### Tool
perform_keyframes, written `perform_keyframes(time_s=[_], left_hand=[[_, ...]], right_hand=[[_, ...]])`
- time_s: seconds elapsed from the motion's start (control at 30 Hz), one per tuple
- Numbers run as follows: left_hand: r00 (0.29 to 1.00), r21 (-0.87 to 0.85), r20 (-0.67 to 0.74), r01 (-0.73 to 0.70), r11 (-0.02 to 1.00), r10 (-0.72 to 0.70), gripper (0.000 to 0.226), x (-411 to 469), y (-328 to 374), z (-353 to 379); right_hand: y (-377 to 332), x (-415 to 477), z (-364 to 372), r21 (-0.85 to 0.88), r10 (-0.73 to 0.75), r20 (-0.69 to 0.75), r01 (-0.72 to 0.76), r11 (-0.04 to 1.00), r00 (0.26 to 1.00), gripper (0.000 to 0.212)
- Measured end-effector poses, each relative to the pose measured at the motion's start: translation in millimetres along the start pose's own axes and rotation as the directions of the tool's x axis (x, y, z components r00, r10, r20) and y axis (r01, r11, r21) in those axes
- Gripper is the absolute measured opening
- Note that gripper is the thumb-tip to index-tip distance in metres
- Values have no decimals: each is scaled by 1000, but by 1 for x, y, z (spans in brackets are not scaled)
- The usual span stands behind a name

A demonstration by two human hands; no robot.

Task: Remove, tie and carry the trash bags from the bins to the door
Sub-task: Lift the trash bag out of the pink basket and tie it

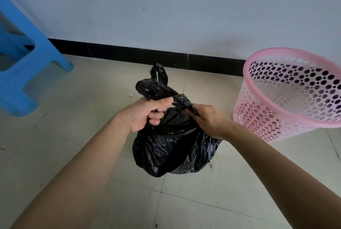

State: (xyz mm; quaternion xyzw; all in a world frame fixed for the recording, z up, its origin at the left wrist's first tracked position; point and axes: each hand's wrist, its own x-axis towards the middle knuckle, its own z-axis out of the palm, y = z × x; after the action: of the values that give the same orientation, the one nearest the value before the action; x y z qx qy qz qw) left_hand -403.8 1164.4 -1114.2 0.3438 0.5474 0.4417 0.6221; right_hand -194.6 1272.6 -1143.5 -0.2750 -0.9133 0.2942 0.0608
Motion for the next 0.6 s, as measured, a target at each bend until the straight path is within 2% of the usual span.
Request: perform_keyframes(time_s=[0.07,0.13,0.33,0.4,0.47,0.53,0.6], left_hand=[[998,25,54,6,1000,-8,42,-3,-6,3],[999,23,47,12,1000,-13,28,-6,-7,9],[1000,-126,6,10,992,-9,30,-10,-5,10],[1000,-134,4,26,991,-25,35,-12,-7,11],[1000,-106,-3,24,994,-25,39,-15,-8,12],[1000,-87,-8,9,996,-9,41,-16,-7,15],[1000,-71,-8,-5,997,4,40,-17,-5,17]], right_hand=[[-5,-2,3,-38,-36,61,39,999,997,33],[-9,-3,5,-55,-41,124,48,997,991,34],[-11,5,-14,73,106,247,-127,989,963,31],[-5,4,-21,147,156,302,-207,967,941,44],[-5,0,-29,236,172,371,-272,933,913,70],[-8,1,-36,374,153,326,-276,885,933,86],[-17,7,-42,571,194,144,-241,785,970,82]])
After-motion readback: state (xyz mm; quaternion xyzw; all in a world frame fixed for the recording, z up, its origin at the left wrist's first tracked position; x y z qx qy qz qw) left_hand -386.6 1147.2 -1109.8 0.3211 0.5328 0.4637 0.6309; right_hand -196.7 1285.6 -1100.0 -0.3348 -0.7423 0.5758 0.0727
